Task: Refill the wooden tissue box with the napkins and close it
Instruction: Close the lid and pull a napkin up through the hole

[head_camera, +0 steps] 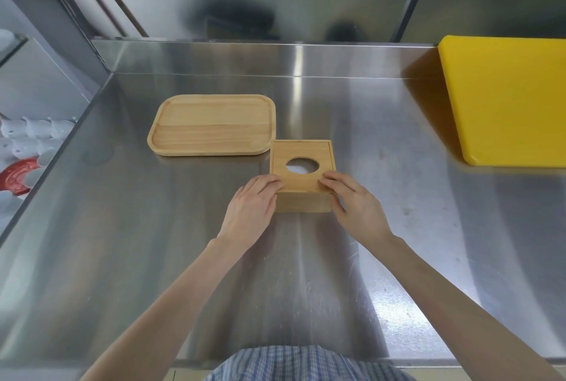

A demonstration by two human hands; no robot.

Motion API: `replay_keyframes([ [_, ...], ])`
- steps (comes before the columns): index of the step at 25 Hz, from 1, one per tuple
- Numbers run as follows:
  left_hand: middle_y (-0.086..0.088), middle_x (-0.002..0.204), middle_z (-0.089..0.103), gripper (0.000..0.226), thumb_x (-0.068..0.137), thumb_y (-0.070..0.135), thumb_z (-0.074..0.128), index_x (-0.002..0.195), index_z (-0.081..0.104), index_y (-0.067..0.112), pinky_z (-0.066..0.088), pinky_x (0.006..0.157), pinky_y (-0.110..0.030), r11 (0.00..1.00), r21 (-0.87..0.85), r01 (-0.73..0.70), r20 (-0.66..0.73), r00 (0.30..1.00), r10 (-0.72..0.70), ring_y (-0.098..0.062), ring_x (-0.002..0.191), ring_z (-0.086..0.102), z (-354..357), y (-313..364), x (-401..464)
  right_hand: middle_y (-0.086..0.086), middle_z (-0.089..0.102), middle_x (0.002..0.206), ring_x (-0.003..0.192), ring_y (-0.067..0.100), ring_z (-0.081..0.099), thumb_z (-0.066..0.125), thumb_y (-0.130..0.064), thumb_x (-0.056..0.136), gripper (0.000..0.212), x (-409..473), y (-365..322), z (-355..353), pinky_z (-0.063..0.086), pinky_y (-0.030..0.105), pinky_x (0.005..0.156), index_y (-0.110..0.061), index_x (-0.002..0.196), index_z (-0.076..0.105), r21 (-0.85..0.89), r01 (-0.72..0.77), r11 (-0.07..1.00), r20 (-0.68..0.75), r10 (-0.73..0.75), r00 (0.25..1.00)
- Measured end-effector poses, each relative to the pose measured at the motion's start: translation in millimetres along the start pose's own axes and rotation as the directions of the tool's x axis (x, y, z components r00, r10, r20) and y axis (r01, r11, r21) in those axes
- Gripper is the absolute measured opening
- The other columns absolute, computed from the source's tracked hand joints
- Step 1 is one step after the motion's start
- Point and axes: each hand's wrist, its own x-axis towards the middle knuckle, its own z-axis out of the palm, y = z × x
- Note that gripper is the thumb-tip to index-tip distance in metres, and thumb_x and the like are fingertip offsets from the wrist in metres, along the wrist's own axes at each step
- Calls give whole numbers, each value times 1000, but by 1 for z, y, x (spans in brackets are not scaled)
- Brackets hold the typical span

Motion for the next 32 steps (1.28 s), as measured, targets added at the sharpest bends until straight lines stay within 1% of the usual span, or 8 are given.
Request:
replay_keyframes([
  [3,-2,109,69,38,84,21,38,105,68,11,52,84,-33,999,-39,29,3,1000,-29,-9,104,52,-3,4,-2,3,66,122,100,25,68,58,-1,85,31,1,0,-1,53,31,82,-9,114,66,4,-6,1000,22,6,1000],
  [7,-2,119,62,27,90,16,51,115,61,12,43,88,-27,940,-198,277,41,961,-274,-19,111,56,-9,11,4,6,69,109,90,29,68,52,-8,85,28,11,-4,-8,55,36,79,-11,109,67,-5,10,1000,-4,-10,1000],
  [11,-2,130,57,37,91,21,53,127,51,11,34,90,-17,652,-454,607,201,783,-589,-16,120,53,-14,14,23,9,68,106,94,32,64,54,-11,86,24,35,-12,-16,52,38,84,-10,105,68,-58,42,997,30,-41,999],
  [14,-1,134,55,46,90,28,53,132,46,13,36,100,-23,429,-531,731,362,653,-665,-17,121,52,-10,14,35,5,52,130,119,25,46,49,-19,93,28,63,-18,-22,37,35,102,-16,117,62,-175,23,984,271,26,962],
  [17,0,133,56,51,88,34,54,134,44,16,39,107,-34,302,-561,771,443,588,-677,-19,121,51,-5,13,46,4,41,141,130,24,33,47,-24,94,28,87,-25,-23,29,36,108,-22,117,63,-258,82,963,389,26,921],
  [22,-4,131,56,45,90,26,54,132,45,13,36,90,-23,313,-552,773,432,586,-686,-18,118,51,-3,19,51,9,29,152,140,26,21,51,-23,92,28,110,-37,-16,25,41,111,-26,117,64,-364,228,903,560,17,829],
  [26,-4,133,54,44,91,26,53,132,44,12,37,94,-25,336,-538,773,429,594,-680,-19,120,51,-3,18,49,10,34,147,134,29,28,54,-27,90,23,126,-40,-5,32,41,106,-28,108,69,-413,336,847,659,23,752],
  [32,-3,134,53,43,91,27,53,131,45,13,37,94,-25,346,-545,763,415,605,-680,-18,118,51,-1,18,47,8,34,148,131,27,34,60,-23,87,19,135,-38,8,36,38,100,-16,100,71,-437,411,800,676,-9,737],
])
